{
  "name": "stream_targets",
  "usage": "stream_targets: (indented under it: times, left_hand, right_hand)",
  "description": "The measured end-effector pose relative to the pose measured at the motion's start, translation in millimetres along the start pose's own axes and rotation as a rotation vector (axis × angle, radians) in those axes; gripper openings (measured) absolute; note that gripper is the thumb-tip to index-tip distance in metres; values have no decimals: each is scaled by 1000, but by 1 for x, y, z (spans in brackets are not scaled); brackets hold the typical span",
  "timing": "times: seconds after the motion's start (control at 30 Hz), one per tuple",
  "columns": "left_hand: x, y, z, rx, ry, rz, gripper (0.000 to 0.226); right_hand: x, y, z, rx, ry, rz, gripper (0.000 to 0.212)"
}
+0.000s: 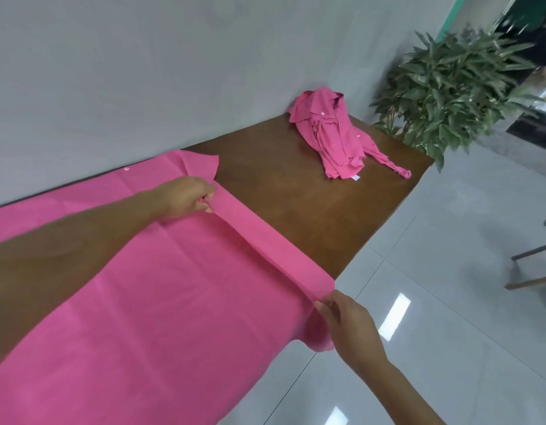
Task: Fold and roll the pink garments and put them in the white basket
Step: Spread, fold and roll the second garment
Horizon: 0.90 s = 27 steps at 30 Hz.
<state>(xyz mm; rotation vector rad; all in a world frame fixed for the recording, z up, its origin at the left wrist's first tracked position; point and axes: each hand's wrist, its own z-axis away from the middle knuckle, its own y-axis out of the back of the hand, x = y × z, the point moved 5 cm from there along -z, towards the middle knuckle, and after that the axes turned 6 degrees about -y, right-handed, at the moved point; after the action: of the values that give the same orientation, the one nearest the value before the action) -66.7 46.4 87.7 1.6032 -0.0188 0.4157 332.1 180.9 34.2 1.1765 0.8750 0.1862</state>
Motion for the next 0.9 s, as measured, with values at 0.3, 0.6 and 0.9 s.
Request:
stream_targets:
  times: [0.3,0.6,0.9]
  left_hand:
    - [1,15,60,13,76,-14,28]
    - [29,30,144,11,228,-85,23]
    - [70,49,253,19,307,-178,17]
  right_hand:
    - [-21,-15,40,-59,82,-48,29]
    - [-27,-26,105,-111,194,-154,29]
    - [-43,-43,187,-198,302,-280,31]
